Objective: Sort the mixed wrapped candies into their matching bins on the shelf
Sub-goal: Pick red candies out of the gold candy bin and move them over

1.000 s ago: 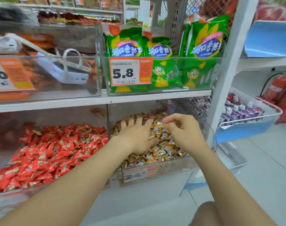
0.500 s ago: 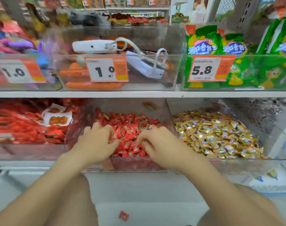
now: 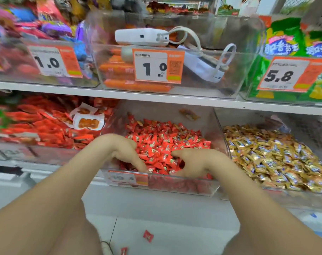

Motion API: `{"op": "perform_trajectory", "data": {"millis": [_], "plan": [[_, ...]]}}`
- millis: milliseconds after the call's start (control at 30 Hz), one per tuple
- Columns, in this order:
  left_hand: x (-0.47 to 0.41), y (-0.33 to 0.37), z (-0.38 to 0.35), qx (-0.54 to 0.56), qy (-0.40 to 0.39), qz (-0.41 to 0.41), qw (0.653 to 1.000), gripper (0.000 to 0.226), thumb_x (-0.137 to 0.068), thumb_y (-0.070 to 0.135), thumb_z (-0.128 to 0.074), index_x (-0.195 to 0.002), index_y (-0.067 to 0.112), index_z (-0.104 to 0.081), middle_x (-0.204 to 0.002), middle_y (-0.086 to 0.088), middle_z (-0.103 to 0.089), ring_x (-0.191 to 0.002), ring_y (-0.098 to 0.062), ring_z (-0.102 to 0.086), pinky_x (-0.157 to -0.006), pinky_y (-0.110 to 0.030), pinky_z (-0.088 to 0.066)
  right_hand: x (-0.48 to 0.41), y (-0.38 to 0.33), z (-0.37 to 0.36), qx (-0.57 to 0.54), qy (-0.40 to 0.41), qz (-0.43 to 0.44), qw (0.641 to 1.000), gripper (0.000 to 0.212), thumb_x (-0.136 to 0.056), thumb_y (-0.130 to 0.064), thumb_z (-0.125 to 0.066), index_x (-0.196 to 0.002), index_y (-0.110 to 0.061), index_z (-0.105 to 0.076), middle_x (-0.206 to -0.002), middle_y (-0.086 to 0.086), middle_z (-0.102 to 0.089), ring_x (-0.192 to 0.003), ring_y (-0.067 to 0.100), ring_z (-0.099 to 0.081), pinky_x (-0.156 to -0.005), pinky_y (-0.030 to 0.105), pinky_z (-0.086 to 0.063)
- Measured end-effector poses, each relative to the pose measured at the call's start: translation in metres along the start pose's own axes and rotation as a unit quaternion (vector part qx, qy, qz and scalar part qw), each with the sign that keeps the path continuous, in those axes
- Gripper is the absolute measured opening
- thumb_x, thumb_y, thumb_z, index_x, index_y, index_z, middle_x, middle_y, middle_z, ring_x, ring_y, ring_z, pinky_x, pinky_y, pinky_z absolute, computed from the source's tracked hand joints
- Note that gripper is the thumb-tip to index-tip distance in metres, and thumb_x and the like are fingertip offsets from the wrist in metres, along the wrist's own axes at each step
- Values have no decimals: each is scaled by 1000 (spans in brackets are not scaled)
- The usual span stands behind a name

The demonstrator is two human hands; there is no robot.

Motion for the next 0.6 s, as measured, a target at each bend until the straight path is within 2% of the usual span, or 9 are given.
{"op": "perform_trajectory", "data": {"millis": [67, 133, 200, 267, 333, 400, 500, 533, 600], "plan": [[-9, 6, -3, -6, 11, -11, 1000, 95, -48, 39, -102, -124, 11, -52, -123, -7, -63, -99, -26, -72, -75, -38, -63, -11, -7, -1, -128, 26, -28, 991, 100, -84, -44, -83, -164, -34, -24, -147, -4, -56, -117, 25, -68, -93, 44, -63], [-20, 6, -9, 24, 30, -23, 999, 83, -50, 25, -97, -120, 12, -55, -111, -10, -69, -85, -24, -72, -65, -33, -57, -24, -11, -7, -213, 48, -67, 974, 116, -76, -28, -87, -167, -32, -15, -138, -2, -60, -104, 24, -71, -82, 45, -66], [-30, 4, -11, 92, 43, -41, 994, 73, -55, 17, -95, -119, 16, -59, -105, -6, -74, -89, -23, -74, -64, -31, -57, -36, -11, -13, -317, 58, -79, 943, 125, -69, -15, -92, -167, -30, -15, -143, 0, -58, -103, 25, -72, -75, 43, -67], [-36, 5, -10, 235, 33, -66, 969, 59, -64, 4, -94, -116, 12, -67, -95, -3, -77, -85, -20, -72, -62, -32, -60, -44, -8, -11, -457, 62, -72, 884, 114, -66, -3, -95, -159, -28, -35, -134, 1, -65, -102, 25, -73, -67, 39, -67], [-37, 11, -8, 390, 16, -92, 916, 46, -74, -8, -87, -116, -3, -70, -93, -13, -76, -78, -22, -73, -59, -34, -63, -47, -2, -2, -540, 82, -68, 835, 90, -69, 3, -93, -144, -24, -53, -126, 2, -70, -102, 23, -74, -67, 41, -67], [-37, 17, 1, 475, 31, -113, 872, 40, -80, -7, -83, -118, -6, -71, -99, -19, -75, -80, -25, -73, -60, -35, -64, -50, 5, 8, -571, 124, -78, 808, 84, -71, -3, -93, -143, -24, -54, -129, 1, -67, -106, 23, -72, -62, 40, -66], [-36, 19, 17, 492, 83, -148, 854, 40, -86, 5, -83, -123, 7, -68, -113, -16, -77, -91, -23, -75, -80, -47, -64, -42, 21, 29, -509, 219, -112, 825, 73, -75, -22, -89, -139, -27, -55, -125, 1, -65, -96, 22, -73, -54, 37, -64], [-35, 17, 22, 460, 113, -153, 867, 48, -85, 11, -85, -127, 13, -63, -116, -11, -76, -96, -22, -76, -80, -47, -63, -35, 24, 35, -466, 242, -120, 843, 66, -77, -26, -87, -135, -26, -56, -116, 1, -67, -87, 22, -76, -53, 38, -64], [-27, 12, 30, 369, 190, -171, 893, 59, -84, 17, -87, -130, 25, -52, -116, -4, -70, -94, -21, -76, -65, -40, -63, -21, 25, 46, -325, 271, -111, 899, 65, -80, -35, -83, -137, -29, -51, -105, 1, -67, -75, 24, -77, -61, 37, -65]]}}
Point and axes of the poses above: each hand's wrist, its own x-axis away from the middle knuckle, its own z-axis out of the back of the hand, y = z × x, the point moved 7 cm from there along -x, towards the middle knuckle
